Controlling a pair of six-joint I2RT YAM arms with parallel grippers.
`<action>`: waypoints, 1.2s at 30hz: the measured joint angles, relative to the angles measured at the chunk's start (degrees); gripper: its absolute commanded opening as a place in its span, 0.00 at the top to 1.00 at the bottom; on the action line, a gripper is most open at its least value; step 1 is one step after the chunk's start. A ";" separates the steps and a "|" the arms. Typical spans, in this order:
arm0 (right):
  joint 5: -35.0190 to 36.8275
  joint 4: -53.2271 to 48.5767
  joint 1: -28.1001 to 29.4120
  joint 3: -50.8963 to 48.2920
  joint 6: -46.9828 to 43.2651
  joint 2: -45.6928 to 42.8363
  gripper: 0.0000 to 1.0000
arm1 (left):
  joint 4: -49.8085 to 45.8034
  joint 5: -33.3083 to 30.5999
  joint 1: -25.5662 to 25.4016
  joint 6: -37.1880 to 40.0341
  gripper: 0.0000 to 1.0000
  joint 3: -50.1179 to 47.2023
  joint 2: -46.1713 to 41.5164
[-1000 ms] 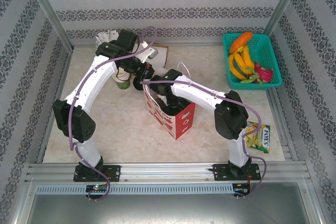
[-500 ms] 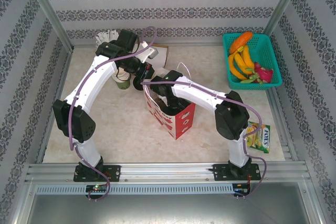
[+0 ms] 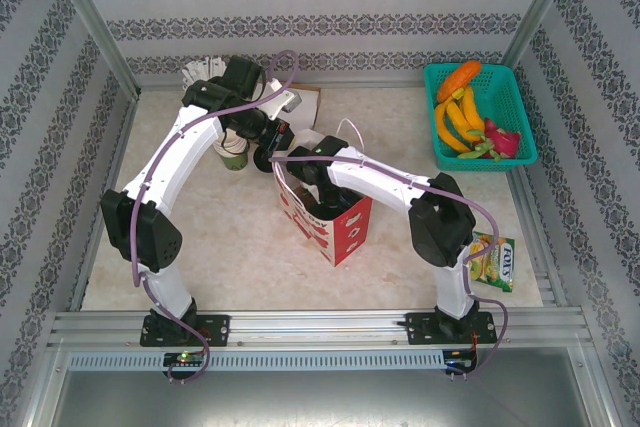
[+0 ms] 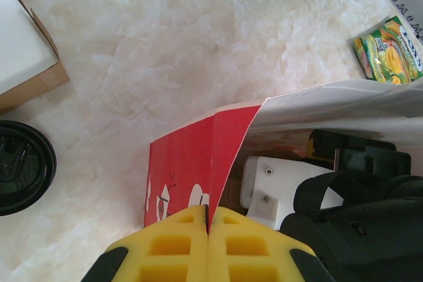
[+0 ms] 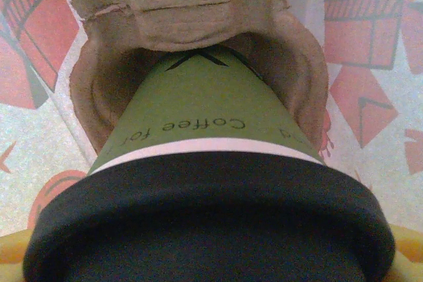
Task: Pack the takeout coffee
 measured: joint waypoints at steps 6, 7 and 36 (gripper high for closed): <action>-0.33 0.07 -0.17 -0.04 0.00 -0.09 0.54 | 0.00 -0.02 0.00 0.00 1.00 0.00 0.00; -0.35 0.11 -0.20 -0.04 -0.02 -0.24 0.54 | 0.00 0.00 0.00 0.00 1.00 0.00 0.00; -1.29 -0.22 -0.92 0.90 0.07 -0.37 0.53 | 0.00 -0.02 0.00 0.02 1.00 0.15 0.04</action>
